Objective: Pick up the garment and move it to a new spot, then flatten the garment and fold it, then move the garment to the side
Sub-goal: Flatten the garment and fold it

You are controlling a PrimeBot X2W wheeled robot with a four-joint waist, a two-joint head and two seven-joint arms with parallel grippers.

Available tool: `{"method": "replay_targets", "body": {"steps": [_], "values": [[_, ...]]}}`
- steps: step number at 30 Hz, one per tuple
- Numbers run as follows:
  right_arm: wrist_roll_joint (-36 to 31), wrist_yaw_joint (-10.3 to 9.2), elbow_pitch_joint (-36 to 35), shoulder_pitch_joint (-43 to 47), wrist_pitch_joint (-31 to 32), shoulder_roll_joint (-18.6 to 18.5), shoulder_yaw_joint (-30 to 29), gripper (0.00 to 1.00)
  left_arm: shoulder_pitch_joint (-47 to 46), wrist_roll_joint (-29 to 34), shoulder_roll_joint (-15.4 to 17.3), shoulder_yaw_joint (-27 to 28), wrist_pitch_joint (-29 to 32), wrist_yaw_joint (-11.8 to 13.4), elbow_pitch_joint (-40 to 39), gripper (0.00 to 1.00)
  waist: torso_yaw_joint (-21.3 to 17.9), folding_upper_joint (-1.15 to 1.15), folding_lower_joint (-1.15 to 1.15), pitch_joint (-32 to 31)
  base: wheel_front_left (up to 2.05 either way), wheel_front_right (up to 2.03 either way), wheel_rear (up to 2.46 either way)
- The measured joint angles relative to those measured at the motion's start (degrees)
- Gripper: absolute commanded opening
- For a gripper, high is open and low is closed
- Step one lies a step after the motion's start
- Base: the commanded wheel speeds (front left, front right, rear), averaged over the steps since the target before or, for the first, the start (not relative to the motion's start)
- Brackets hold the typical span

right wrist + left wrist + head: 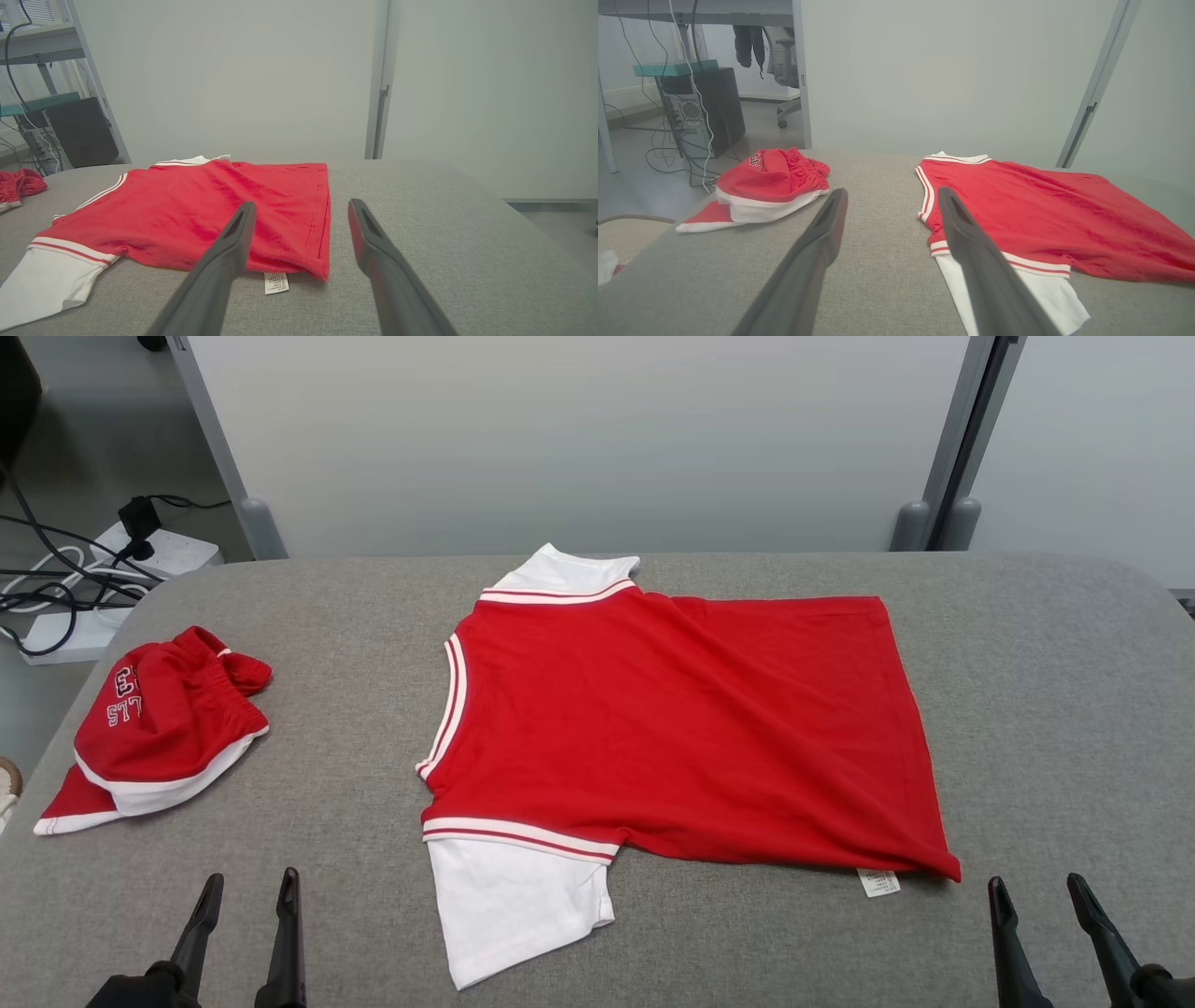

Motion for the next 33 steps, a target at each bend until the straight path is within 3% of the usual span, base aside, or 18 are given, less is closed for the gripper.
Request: {"method": "replay_targets", "body": {"steps": [12, 15, 23, 33], "values": [[-0.3, 0.00, 0.3, -0.7, 0.7, -0.4, 0.0, 1.00, -0.3, 1.9, -1.2, 0.0, 0.0, -1.0, 1.1, 1.00, -0.7, 0.00, 0.00, 0.9, 0.00, 0.00, 0.00], [-0.3, 0.00, 2.2, -3.0, 1.3, -2.4, 0.0, 1.00, -2.5, 1.9, -1.2, -2.2, 0.7, -2.9, 2.0, 1.00, -0.8, 0.00, 0.00, 1.7, 0.00, 0.00, 0.00], [1.4, 0.01, 11.4, -10.1, 3.3, -8.8, 4.7, 1.00, -5.2, -1.5, -3.3, -9.5, 11.5, -6.0, 7.4, 1.00, -1.1, 0.00, 0.00, 5.3, 0.00, 0.00, 0.00], [2.9, 0.02, 20.9, -16.8, 3.0, -12.0, 9.9, 1.00, -7.1, -5.3, -3.1, -11.3, 19.0, -6.5, 10.8, 1.00, -1.1, 0.00, 0.00, 10.4, 0.00, 0.00, 0.00]]}}
